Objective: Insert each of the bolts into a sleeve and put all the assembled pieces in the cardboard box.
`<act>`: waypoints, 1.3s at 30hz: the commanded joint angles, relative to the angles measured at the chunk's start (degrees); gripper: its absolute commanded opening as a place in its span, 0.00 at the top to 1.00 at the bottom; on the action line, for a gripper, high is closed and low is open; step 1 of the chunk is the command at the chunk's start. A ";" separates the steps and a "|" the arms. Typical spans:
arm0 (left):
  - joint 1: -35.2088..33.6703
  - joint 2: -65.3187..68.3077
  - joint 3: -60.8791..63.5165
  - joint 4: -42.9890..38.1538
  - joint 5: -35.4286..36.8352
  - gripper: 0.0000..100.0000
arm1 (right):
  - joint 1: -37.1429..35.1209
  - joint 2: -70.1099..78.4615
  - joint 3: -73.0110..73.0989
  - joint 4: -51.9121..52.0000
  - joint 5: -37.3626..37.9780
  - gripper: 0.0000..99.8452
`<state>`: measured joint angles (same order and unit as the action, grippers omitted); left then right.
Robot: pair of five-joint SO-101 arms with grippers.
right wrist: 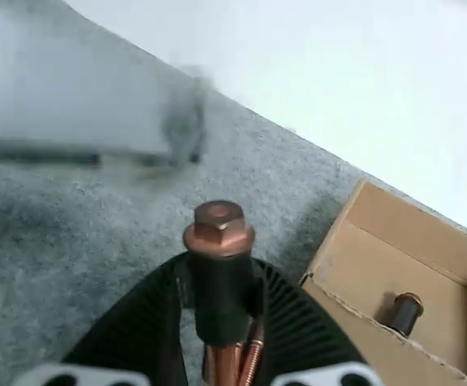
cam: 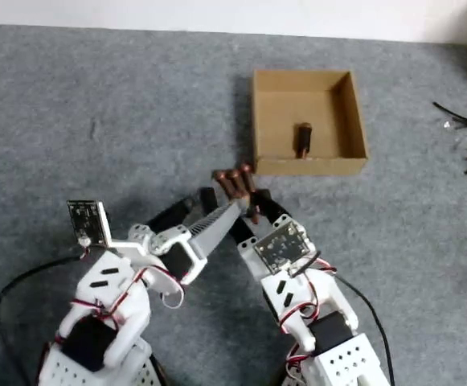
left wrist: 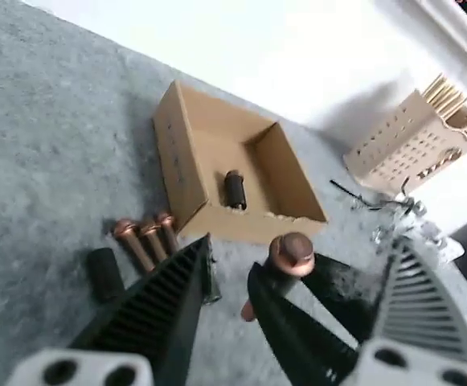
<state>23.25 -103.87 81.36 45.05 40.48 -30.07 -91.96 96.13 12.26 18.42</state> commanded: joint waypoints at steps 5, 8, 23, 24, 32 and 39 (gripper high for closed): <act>-4.97 -0.48 -0.92 3.34 -2.90 0.73 | 4.00 -0.84 6.37 -0.57 0.18 1.00; -9.54 -0.48 4.26 -0.62 -12.57 0.81 | 4.97 -0.84 6.29 -0.57 0.09 1.00; -24.13 -0.22 15.78 -14.95 -25.67 0.96 | 15.69 -0.75 6.29 1.63 0.09 1.00; -25.45 -0.22 15.78 -14.95 -28.75 0.96 | 16.04 -0.84 6.29 2.24 0.09 1.00; -29.58 -0.40 15.25 -11.16 -44.13 0.96 | 16.48 -0.84 6.29 3.30 0.09 1.00; -29.41 -0.40 15.25 -10.73 -44.57 0.96 | 16.13 -0.22 1.01 2.59 0.09 1.00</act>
<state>-5.76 -103.69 96.04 34.24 -3.65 -14.33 -91.96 96.13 15.96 18.42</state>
